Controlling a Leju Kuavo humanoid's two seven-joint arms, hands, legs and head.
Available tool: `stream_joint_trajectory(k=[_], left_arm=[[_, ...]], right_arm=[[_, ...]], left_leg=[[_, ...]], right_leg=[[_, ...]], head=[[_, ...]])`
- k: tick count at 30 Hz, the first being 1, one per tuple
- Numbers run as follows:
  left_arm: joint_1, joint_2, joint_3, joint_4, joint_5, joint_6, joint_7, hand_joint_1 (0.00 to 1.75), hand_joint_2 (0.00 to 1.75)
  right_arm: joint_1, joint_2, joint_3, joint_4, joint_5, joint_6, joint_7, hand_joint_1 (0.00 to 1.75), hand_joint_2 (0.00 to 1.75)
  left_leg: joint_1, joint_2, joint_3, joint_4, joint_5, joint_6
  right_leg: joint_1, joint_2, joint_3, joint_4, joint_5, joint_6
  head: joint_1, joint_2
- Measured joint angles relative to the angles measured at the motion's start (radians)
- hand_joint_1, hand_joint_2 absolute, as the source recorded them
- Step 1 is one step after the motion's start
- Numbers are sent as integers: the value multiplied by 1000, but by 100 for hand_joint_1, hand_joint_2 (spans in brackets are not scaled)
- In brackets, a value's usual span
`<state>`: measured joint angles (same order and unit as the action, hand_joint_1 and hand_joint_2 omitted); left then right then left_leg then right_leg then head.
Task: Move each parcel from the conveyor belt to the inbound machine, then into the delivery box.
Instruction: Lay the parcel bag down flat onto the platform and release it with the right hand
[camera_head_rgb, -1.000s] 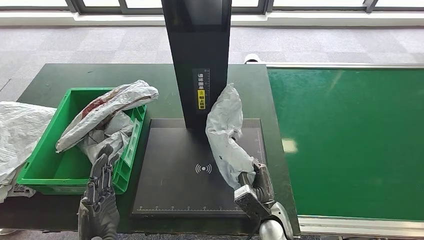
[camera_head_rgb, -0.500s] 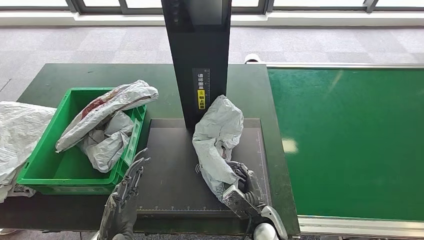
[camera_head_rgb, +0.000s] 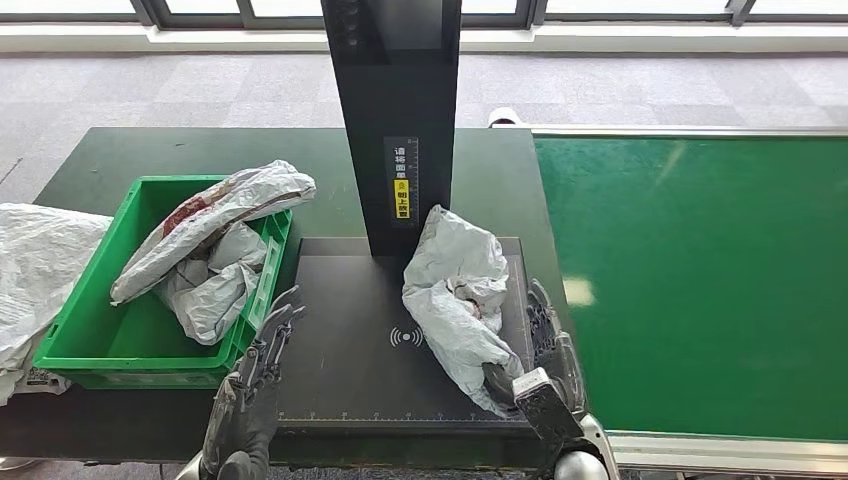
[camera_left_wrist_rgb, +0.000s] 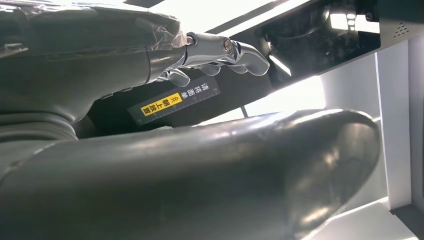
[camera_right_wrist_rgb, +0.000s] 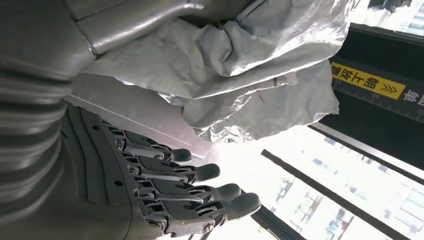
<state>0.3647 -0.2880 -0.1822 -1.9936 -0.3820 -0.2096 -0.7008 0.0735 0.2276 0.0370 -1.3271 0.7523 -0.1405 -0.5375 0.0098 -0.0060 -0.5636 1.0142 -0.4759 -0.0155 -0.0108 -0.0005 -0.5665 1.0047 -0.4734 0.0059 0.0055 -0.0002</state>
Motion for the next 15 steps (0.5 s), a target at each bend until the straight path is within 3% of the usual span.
stream_joint_trajectory(k=[8,15], left_arm=[[-17,-32,49,17,85,39,60,0,0],[-29,-55,84,57,41,232,191,0,0]], right_arm=[[35,9,-26,-53,-80,68,-75,0,175],[83,31,-69,-127,-151,121,-119,0,175]], left_leg=[[0,0,0,0,0,0],[0,0,0,0,0,0]], right_leg=[[0,0,0,0,0,0],[0,0,0,0,0,0]], head=[[0,0],[0,0]])
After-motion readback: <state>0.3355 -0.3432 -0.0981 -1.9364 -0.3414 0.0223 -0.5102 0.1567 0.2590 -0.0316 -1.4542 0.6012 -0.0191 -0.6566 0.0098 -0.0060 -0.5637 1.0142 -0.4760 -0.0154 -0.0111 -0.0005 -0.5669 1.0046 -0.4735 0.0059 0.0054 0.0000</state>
